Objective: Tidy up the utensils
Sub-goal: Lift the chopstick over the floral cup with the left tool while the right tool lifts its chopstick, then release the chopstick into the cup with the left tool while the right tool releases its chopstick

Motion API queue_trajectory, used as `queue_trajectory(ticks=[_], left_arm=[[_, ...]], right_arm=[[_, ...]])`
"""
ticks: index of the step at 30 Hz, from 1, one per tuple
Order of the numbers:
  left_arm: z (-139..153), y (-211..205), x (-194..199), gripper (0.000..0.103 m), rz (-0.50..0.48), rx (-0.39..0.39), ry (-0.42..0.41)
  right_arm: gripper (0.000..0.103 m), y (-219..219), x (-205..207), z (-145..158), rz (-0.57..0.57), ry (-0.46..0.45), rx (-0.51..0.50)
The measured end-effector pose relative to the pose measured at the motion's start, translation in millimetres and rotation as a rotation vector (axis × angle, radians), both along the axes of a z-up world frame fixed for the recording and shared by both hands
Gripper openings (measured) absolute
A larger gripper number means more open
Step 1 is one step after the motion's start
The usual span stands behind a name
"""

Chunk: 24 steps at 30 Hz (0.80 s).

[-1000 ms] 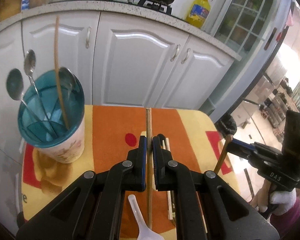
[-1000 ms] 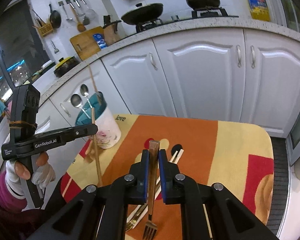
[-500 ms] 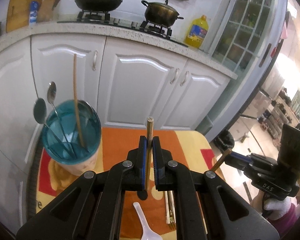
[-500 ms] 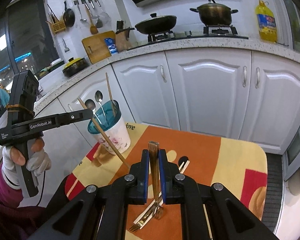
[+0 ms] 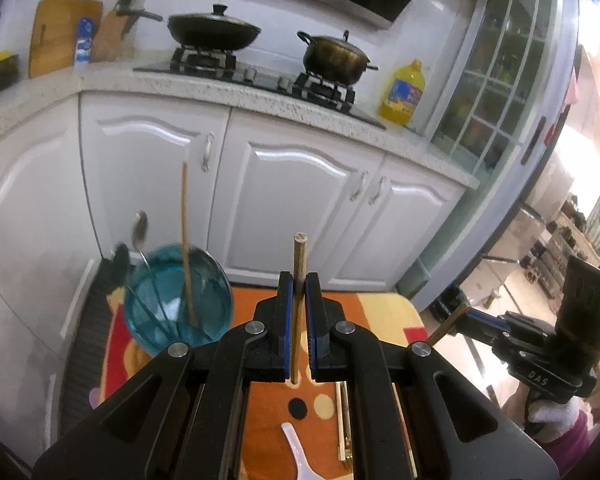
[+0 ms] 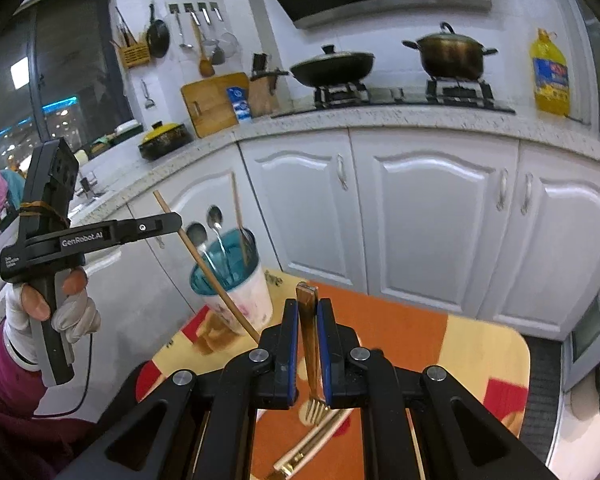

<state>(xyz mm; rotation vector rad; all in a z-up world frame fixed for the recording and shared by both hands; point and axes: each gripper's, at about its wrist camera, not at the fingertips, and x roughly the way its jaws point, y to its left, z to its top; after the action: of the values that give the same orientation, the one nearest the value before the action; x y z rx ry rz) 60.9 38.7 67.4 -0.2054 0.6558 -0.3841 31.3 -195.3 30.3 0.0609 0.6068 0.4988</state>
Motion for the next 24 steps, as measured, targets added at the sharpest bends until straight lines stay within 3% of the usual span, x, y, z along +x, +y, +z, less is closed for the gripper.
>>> queue_trajectory(ticks=[15,19,24], left_arm=[[61,65,14,0.004,0.143,0.032,-0.113],[64,76,26,0.004,0.196,0.073,-0.129],[50,82,39,0.004,0.241,0.140,-0.135]], right_arm=[[0.009,74,55,90,0.134,-0.167,-0.001],[0.009,102,74,99,0.164,-0.179,-0.002],[0.009,133,102,88,0.185,-0.158,-0.009]])
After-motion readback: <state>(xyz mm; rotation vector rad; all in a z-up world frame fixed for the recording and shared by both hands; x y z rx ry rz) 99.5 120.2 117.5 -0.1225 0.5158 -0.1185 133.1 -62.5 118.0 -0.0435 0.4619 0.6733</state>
